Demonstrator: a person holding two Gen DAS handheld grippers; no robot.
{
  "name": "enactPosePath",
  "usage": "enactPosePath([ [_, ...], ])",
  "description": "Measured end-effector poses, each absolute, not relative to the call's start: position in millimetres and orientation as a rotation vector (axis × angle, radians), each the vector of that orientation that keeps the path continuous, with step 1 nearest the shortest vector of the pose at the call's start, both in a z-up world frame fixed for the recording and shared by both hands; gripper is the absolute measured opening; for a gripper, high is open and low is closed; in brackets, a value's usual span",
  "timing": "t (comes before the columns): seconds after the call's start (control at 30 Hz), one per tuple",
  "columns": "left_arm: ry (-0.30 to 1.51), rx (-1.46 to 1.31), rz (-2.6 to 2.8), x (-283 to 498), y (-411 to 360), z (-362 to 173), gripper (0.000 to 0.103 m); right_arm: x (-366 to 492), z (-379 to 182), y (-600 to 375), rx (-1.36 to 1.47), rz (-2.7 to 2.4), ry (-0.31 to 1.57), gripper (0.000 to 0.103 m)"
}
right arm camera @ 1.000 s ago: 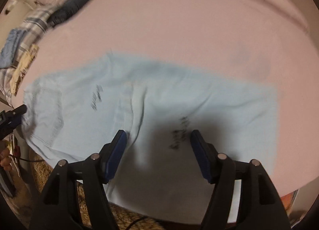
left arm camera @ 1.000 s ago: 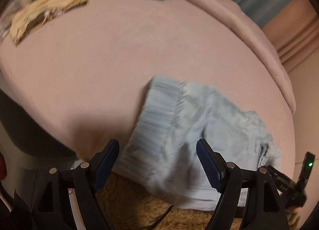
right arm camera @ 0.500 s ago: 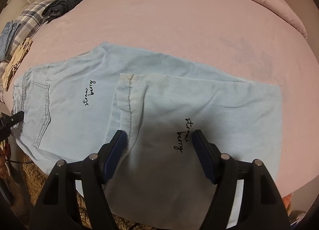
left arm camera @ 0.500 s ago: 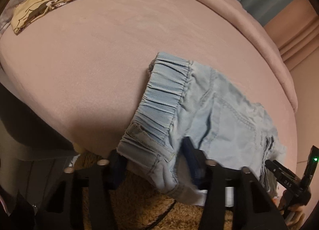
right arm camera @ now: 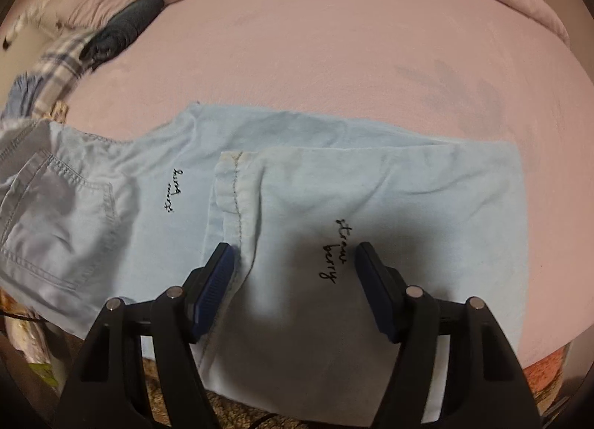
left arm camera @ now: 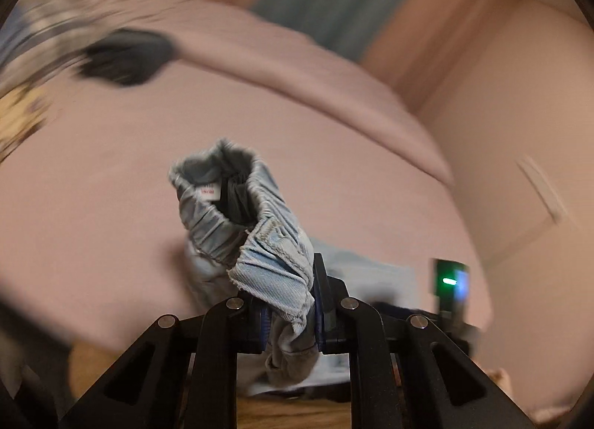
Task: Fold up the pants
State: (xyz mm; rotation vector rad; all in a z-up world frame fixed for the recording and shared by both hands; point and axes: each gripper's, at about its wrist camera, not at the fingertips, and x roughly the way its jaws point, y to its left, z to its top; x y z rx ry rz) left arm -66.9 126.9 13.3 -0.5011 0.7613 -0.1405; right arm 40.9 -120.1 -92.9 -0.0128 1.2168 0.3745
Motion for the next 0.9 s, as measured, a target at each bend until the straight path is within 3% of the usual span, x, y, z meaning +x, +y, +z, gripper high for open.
enactPosePath([
  [0.3,0.967,-0.433,-0.430,-2,27,-45,0.015,30,-85,-175,0.098,0.278,1.185,0.067],
  [0.47,1.123,-0.425,-0.470,18,2,-76,0.022,25,-84,-199,0.152,0.274,1.179,0.067],
  [0.57,1.113,-0.439,-0.560,15,1,-63,0.033,22,-80,-200,0.146,0.266,1.169,0.068],
  [0.6,1.085,-0.440,-0.571,13,5,-54,0.045,20,-77,-202,0.146,0.262,1.163,0.067],
  [0.63,1.058,-0.445,-0.578,9,7,-48,0.063,20,-75,-204,0.147,0.256,1.158,0.067],
  [0.7,0.977,-0.469,-0.580,0,24,-35,0.078,21,-68,-208,0.157,0.245,1.138,0.067],
  [0.9,0.989,-0.484,-0.322,-10,79,-46,0.078,8,-40,-206,0.195,0.328,1.088,0.068],
])
